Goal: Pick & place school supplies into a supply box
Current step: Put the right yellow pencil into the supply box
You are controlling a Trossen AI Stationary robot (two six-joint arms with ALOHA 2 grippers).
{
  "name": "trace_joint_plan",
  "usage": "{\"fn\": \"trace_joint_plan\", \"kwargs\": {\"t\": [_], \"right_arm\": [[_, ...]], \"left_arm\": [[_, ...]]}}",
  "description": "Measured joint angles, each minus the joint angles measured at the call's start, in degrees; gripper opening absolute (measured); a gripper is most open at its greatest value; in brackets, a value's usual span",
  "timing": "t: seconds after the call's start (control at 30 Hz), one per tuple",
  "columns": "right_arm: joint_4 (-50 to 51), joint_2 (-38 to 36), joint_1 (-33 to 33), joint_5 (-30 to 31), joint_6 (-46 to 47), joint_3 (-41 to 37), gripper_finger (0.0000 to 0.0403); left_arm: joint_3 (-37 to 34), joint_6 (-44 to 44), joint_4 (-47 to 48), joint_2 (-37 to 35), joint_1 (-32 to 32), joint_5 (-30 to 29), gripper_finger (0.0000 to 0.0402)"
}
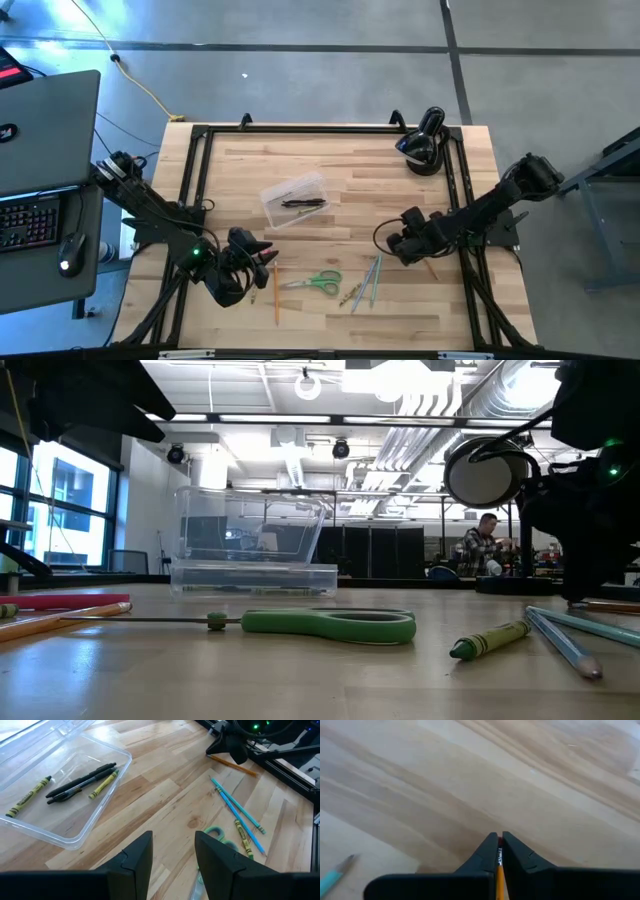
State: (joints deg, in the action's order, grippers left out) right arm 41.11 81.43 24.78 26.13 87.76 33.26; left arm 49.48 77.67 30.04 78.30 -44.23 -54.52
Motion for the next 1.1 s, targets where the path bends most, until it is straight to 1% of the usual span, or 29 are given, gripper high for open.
{"fn": "trace_joint_plan", "kwargs": {"t": [0.1,0.23,0.37,0.5,0.63,0.87,0.97,1.1], "right_arm": [[-2.81,0.00,0.00,0.11,-1.61,0.00,0.0001],[-3.66,0.00,0.00,0.04,-3.41,0.00,0.0001],[-3.60,0.00,0.00,-0.11,-8.57,0.00,0.0001],[-3.74,-0.02,-0.54,-2.46,-11.72,0.00,0.0004],[-3.88,-0.07,-1.71,-5.29,-12.05,0.04,0.0021],[-4.81,-0.04,-3.48,-5.76,-15.39,0.00,0.0069],[-4.96,-0.04,-4.18,-6.35,-17.16,0.00,0.0077],[-5.05,-0.10,-5.12,-8.06,-17.64,0.07,0.0076]], "left_arm": [[0.02,-0.02,0.01,0.00,0.02,0.00,0.0179],[0.02,-0.02,0.00,0.01,0.00,0.00,0.0179],[0.00,-0.05,0.00,0.00,0.00,0.00,0.0179],[0.02,-0.05,-0.01,0.01,0.00,0.00,0.0179],[0.00,-0.05,0.00,0.01,0.00,-0.03,0.0179],[0.00,-0.05,-0.07,0.02,0.02,-0.09,0.0179],[0.01,-0.05,-0.04,0.00,0.01,-0.07,0.0179],[0.02,-0.05,-0.02,0.00,0.00,-0.07,0.0179]]}}
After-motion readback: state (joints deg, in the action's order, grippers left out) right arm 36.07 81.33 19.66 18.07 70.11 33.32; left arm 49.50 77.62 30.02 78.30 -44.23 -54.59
